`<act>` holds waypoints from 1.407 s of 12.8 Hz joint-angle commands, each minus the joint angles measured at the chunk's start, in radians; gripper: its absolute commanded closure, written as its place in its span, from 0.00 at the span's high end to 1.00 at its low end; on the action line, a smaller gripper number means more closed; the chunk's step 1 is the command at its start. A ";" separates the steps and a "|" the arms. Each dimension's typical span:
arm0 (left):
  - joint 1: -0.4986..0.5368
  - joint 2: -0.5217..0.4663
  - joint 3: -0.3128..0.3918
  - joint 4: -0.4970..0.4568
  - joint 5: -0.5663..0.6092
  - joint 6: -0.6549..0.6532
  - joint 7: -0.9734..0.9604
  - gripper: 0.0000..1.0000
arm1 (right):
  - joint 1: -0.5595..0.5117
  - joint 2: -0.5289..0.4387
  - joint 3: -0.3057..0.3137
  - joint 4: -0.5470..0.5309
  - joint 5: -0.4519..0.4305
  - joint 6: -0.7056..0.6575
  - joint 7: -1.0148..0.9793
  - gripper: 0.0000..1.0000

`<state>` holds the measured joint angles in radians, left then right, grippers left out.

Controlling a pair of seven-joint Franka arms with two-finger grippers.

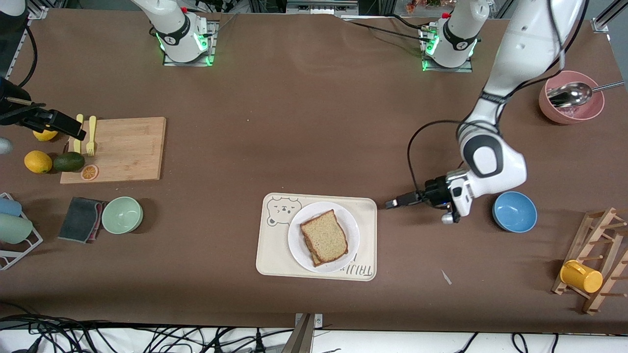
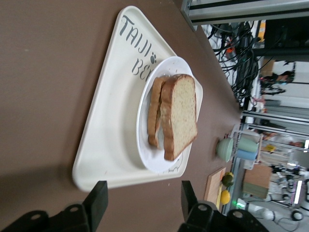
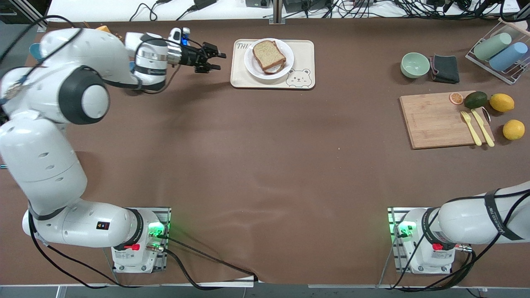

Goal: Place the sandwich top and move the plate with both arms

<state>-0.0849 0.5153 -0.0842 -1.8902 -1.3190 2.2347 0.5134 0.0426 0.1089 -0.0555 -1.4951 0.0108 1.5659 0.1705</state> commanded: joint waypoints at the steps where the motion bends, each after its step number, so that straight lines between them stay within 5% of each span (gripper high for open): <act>1: 0.062 -0.237 -0.034 -0.176 0.250 -0.001 -0.186 0.70 | 0.002 -0.012 0.000 -0.002 0.002 -0.004 0.015 1.00; 8: 0.186 -0.458 -0.043 -0.198 0.864 -0.182 -0.415 0.75 | 0.003 -0.006 0.005 0.001 0.000 0.002 0.015 1.00; 13: 0.188 -0.463 -0.055 0.052 1.206 -0.493 -0.565 0.76 | 0.003 -0.005 0.005 0.001 0.002 0.000 0.015 1.00; 18: 0.185 -0.463 -0.057 0.233 1.316 -0.734 -0.572 0.79 | 0.002 -0.005 0.005 0.001 0.005 0.000 0.014 1.00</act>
<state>0.1002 0.0425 -0.1348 -1.7243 -0.0547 1.5779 -0.0391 0.0441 0.1104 -0.0525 -1.4947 0.0108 1.5669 0.1708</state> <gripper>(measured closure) 0.207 0.000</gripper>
